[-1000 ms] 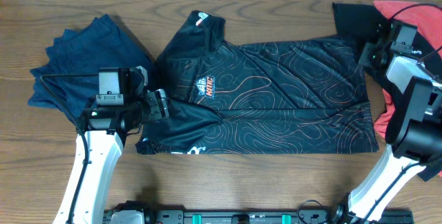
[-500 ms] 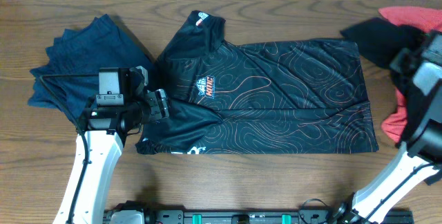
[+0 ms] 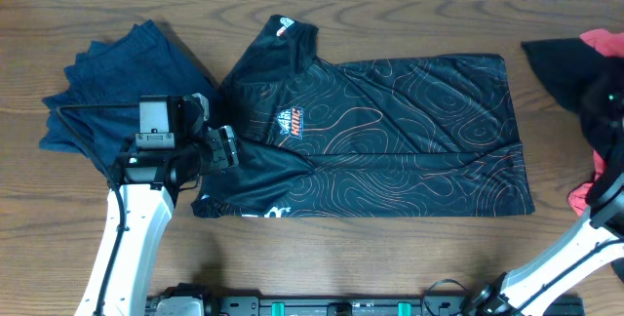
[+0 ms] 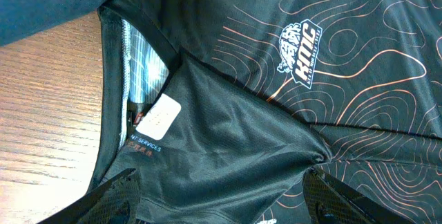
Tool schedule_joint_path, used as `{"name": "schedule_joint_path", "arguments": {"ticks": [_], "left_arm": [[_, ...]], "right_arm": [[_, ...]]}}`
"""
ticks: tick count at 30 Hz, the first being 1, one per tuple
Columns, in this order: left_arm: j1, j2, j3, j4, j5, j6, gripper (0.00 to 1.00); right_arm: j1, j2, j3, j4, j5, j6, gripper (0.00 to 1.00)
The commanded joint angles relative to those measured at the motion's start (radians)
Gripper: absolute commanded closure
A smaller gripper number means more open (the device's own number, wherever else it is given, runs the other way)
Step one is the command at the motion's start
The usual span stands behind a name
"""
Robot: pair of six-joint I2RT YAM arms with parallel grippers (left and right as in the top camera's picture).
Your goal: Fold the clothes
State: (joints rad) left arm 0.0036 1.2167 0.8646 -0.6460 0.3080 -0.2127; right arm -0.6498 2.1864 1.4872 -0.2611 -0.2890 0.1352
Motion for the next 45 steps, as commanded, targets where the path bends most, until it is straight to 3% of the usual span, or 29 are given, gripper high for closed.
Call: {"name": "schedule_joint_path", "arguments": {"ticks": [1, 3, 6, 8, 24, 33, 45], "left_arm": [[-0.003, 0.001, 0.022, 0.004, 0.002, 0.002, 0.23], [-0.003, 0.001, 0.022, 0.011, 0.002, 0.002, 0.23], [-0.003, 0.001, 0.022, 0.036, 0.002, 0.002, 0.23], [-0.003, 0.002, 0.022, 0.048, 0.002, 0.002, 0.23], [-0.003, 0.044, 0.022, 0.092, 0.002, 0.002, 0.23], [-0.003, 0.044, 0.022, 0.091, 0.002, 0.002, 0.23], [-0.003, 0.044, 0.022, 0.092, 0.002, 0.002, 0.23]], "right_arm": [[0.067, -0.018, 0.040, -0.050, -0.251, -0.105, 0.93], [0.098, -0.026, 0.041, -0.086, -0.249, -0.124, 0.86], [0.147, -0.026, 0.040, -0.130, -0.229, -0.151, 0.64], [0.177, -0.025, 0.037, -0.144, -0.202, -0.175, 0.59], [0.349, -0.024, 0.035, 0.019, -0.039, -0.190, 0.44], [0.396, -0.001, 0.035, 0.019, 0.143, -0.192, 0.41], [0.407, 0.078, 0.035, 0.039, 0.123, -0.192, 0.42]]}}
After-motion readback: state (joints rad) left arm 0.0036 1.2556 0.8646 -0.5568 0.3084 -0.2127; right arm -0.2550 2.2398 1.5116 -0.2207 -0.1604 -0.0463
